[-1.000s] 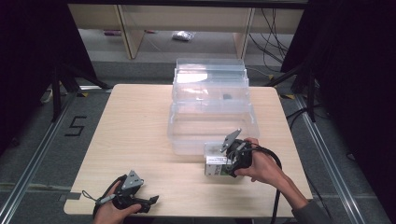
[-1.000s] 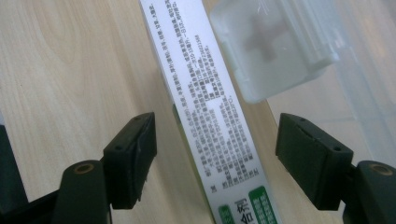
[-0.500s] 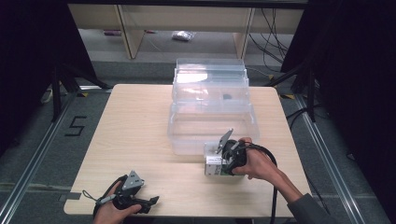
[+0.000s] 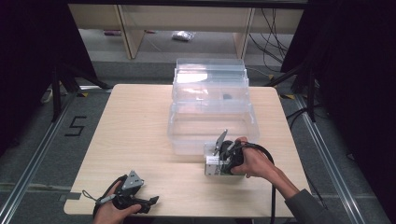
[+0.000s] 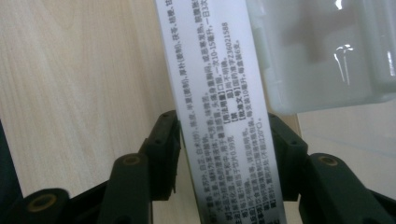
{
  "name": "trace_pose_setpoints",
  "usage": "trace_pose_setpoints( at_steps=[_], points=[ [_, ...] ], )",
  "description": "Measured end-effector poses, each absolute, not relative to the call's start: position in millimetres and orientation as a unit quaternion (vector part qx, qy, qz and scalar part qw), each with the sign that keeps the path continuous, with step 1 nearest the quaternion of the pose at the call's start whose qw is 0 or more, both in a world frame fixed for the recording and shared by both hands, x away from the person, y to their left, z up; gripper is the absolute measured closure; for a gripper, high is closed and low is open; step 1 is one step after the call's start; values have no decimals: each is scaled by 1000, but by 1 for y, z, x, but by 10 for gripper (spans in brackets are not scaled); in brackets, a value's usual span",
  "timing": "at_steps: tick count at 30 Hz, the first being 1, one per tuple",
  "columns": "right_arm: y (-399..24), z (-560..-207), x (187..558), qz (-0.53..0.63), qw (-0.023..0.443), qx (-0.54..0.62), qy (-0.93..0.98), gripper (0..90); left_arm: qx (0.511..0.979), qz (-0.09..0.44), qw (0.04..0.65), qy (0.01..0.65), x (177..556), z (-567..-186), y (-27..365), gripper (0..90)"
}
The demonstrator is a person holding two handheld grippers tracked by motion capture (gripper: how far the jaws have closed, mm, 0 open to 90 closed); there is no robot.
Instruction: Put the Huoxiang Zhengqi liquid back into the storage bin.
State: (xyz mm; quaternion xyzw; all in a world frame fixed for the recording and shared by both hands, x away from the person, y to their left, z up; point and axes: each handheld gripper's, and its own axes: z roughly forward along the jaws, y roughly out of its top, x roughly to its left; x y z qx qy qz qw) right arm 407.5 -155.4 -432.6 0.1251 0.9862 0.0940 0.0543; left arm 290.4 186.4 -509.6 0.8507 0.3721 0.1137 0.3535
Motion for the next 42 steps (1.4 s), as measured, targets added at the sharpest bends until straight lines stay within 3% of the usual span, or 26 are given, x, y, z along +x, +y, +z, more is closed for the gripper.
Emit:
trace_pose_setpoints(
  at_steps=[16, 24, 42],
  points=[
    [-146, -431, 409, 42, 39, 84, 995, 639, 851, 114, 353, 372, 290, -510, 187, 158],
    [-144, -430, 407, 40, 38, 50, 997, 646, 849, 118, 352, 377, 291, -510, 187, 158],
    [-149, -391, 400, 47, 24, 49, 997, 646, 849, 117, 351, 377, 291, -510, 187, 158]
  ],
)
